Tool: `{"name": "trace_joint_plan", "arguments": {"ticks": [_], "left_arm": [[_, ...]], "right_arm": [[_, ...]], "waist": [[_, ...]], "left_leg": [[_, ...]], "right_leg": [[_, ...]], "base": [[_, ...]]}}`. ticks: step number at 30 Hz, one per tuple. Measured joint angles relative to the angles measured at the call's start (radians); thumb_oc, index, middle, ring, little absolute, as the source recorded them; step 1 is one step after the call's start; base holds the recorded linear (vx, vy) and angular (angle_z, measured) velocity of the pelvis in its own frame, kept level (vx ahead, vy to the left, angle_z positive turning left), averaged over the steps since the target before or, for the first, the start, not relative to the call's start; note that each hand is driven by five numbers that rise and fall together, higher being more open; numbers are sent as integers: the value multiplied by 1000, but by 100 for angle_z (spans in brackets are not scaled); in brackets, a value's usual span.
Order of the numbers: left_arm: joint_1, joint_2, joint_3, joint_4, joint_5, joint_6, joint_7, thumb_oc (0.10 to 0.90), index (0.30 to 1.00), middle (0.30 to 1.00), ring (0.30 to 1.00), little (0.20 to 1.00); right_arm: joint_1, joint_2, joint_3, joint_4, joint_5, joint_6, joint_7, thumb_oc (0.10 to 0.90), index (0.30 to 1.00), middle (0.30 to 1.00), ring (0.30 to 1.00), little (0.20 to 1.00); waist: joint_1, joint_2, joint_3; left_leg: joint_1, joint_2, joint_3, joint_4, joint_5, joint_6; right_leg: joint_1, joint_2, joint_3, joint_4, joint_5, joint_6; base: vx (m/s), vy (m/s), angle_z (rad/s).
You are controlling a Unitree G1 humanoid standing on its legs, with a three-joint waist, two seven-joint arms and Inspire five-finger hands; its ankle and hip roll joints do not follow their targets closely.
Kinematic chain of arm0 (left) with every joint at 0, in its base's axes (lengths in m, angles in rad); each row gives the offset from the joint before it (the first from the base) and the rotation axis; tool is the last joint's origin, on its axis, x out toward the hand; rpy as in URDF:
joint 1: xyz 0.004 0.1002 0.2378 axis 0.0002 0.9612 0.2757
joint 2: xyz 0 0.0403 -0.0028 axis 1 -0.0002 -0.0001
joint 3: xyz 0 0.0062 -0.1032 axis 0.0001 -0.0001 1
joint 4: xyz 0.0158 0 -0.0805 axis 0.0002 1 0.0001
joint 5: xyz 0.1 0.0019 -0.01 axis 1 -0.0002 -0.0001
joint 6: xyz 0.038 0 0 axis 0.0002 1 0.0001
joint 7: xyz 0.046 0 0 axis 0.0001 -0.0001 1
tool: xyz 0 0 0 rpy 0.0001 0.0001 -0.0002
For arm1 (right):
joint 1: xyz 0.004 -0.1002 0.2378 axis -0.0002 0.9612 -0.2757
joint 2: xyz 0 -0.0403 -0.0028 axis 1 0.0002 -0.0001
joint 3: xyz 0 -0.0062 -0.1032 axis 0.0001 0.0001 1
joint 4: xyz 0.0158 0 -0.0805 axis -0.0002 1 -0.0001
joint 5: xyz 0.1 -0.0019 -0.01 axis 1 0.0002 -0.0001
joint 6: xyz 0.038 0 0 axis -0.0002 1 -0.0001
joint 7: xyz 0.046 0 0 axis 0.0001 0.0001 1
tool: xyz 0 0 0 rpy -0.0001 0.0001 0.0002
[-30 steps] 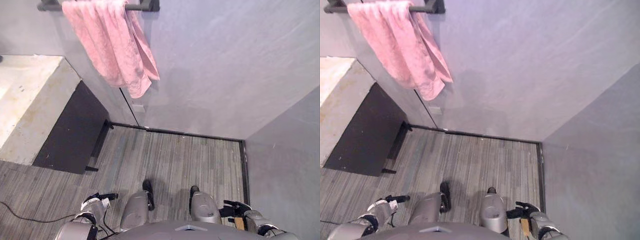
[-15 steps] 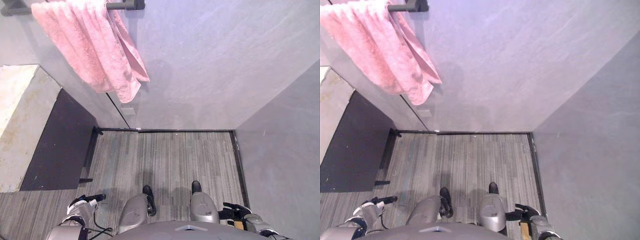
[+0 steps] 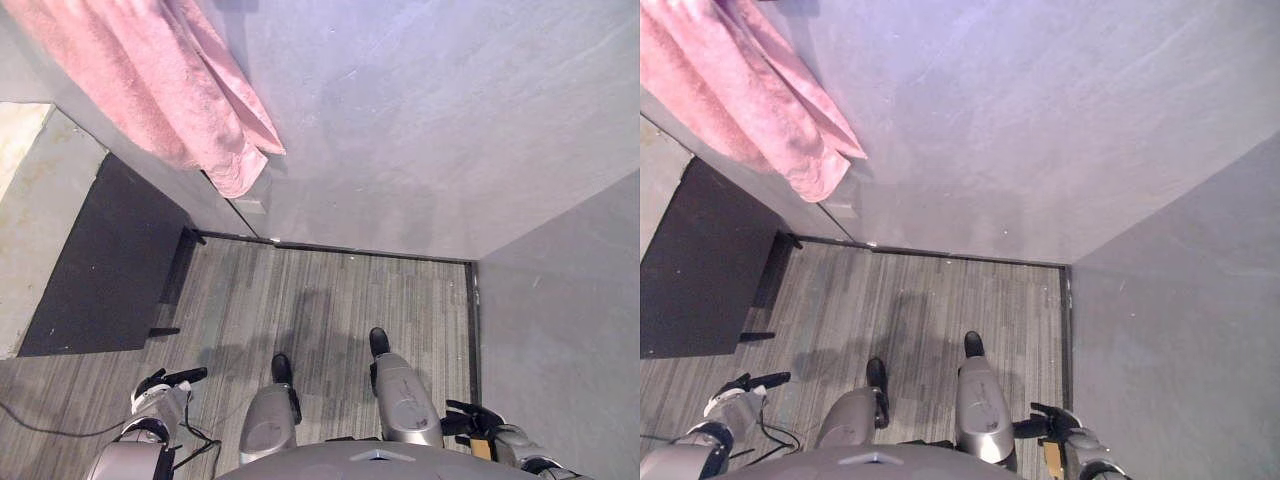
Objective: Organize the bathroom.
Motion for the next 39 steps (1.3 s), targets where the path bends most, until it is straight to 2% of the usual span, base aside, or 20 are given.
{"name": "trace_joint_plan", "arguments": {"ticks": [2,3,4,6,7,8,9,12,16,18,20,21,24,28,29,30,32,36,39], "left_arm": [[0,-2,24,-12,-42,0,1,800,900,900,900,900],[6,-3,51,-45,-74,-1,2,800,900,900,900,900],[48,-3,98,-191,-119,-9,31,800,900,900,900,900],[90,15,121,-313,-140,-55,41,800,900,900,900,900],[114,20,134,-432,-142,-49,61,800,900,900,900,900],[146,25,145,-538,-141,-52,63,800,900,900,900,900],[153,47,150,-624,-136,-69,55,800,900,900,900,900],[120,95,157,-653,-123,-76,57,800,900,900,900,900],[90,109,155,-689,-47,-58,65,800,900,900,900,900],[81,111,140,-766,-5,-8,100,800,900,900,900,900],[67,113,126,-821,25,8,121,800,900,900,900,900],[41,113,120,-859,27,30,155,800,900,900,900,900],[2,123,106,-933,81,56,163,800,900,900,900,900],[-82,234,3,-1020,222,88,96,800,900,900,900,900],[-82,234,3,-1020,222,88,96,800,900,900,900,900],[-142,285,-4,-998,222,120,95,800,900,900,900,900],[-211,319,-10,-964,222,143,101,800,900,900,900,900],[-277,341,-21,-944,252,151,105,800,900,900,900,900],[-320,344,-68,-936,257,168,116,800,900,900,900,900]], "right_arm": [[0,-9,-1,-27,24,-20,-12,800,900,900,900,900],[4,-19,1,-70,32,-19,-23,800,900,900,900,900],[64,-57,-2,-315,55,12,-63,800,900,900,900,900],[98,-76,-14,-520,62,-19,-87,800,900,900,900,900],[116,-82,-30,-667,56,7,-108,800,900,900,900,900],[149,-94,-41,-792,51,5,-117,800,900,900,900,900],[163,-104,-56,-894,12,-32,-111,800,900,900,900,900],[94,-104,-61,-917,-74,-59,-102,800,900,900,900,900],[27,-165,-61,-922,-141,-46,-34,800,900,900,900,900],[1,-237,-38,-927,-141,-8,9,800,900,900,900,900],[-37,-272,-31,-927,-140,15,27,800,900,900,900,900],[-108,-299,-1,-927,-139,53,43,800,900,900,900,900],[-230,-302,38,-930,-136,88,45,800,900,900,900,900],[-412,-304,111,-934,-138,187,35,800,900,900,900,900],[-412,-304,111,-934,-138,187,35,800,900,900,900,900],[-472,-309,170,-929,-136,246,18,800,900,900,900,900],[-522,-308,230,-926,-132,288,-2,800,900,900,900,900],[-551,-294,259,-927,-114,300,-4,800,900,900,900,900],[-587,-284,311,-928,-90,327,-9,800,900,900,900,900]], "waist": [[-11,-2,1],[-17,-3,1],[-19,-13,-2],[-21,-31,-18],[-20,-39,-24],[-20,-44,-27],[-18,-58,-46],[-16,-85,-101],[-12,-92,-120],[9,-89,-122],[20,-89,-122],[23,-89,-122],[36,-88,-122],[68,-86,-123],[68,-86,-123],[65,-86,-123],[63,-85,-123],[64,-84,-123],[66,-83,-122]], "left_leg": [[46,1,0,-29,14,-2],[68,1,-1,-44,25,-14],[90,-2,9,-55,27,-18],[96,-7,17,-61,29,-16],[96,-13,22,-61,29,-16],[96,-16,19,-62,30,-15],[96,-18,18,-62,30,-15],[97,-20,19,-64,29,-14],[111,-19,22,-70,29,-14],[121,-18,25,-78,31,-12],[125,-16,24,-79,31,-12],[129,-16,25,-78,31,-12],[129,-14,24,-78,33,-13],[131,-9,18,-79,39,-14],[131,-9,18,-79,39,-14],[134,-11,16,-79,39,-14],[137,-12,17,-81,39,-13],[142,-13,18,-83,41,-13],[144,-13,11,-83,40,-13]], "right_leg": [[42,0,-15,-2,-18,-1],[59,-1,-19,-1,-25,1],[79,-8,-15,-12,-25,9],[88,-10,-2,-37,-5,18],[95,-11,1,-54,4,21],[104,-12,2,-67,11,22],[113,-11,2,-83,18,25],[121,-11,2,-102,23,28],[148,-16,2,-138,41,37],[168,-14,3,-164,54,37],[177,-16,2,-178,61,37],[184,-13,3,-184,66,36],[187,-7,3,-191,73,31],[196,-4,-4,-195,79,28],[196,-4,-4,-195,79,28],[204,-6,-6,-202,82,29],[216,-6,-6,-222,93,30],[223,-7,-6,-231,98,29],[240,-7,-17,-241,98,29]], "base": [[125,14,17],[106,-1,8],[111,8,-8],[71,19,-14],[56,15,-1],[46,7,5],[36,1,7],[33,-5,1],[57,-39,0],[52,-39,-3],[57,-42,-1],[45,-38,-2],[37,-33,-2],[39,-2,5],[73,16,5],[61,16,2],[35,9,1],[45,10,0],[56,-39,9]]}}
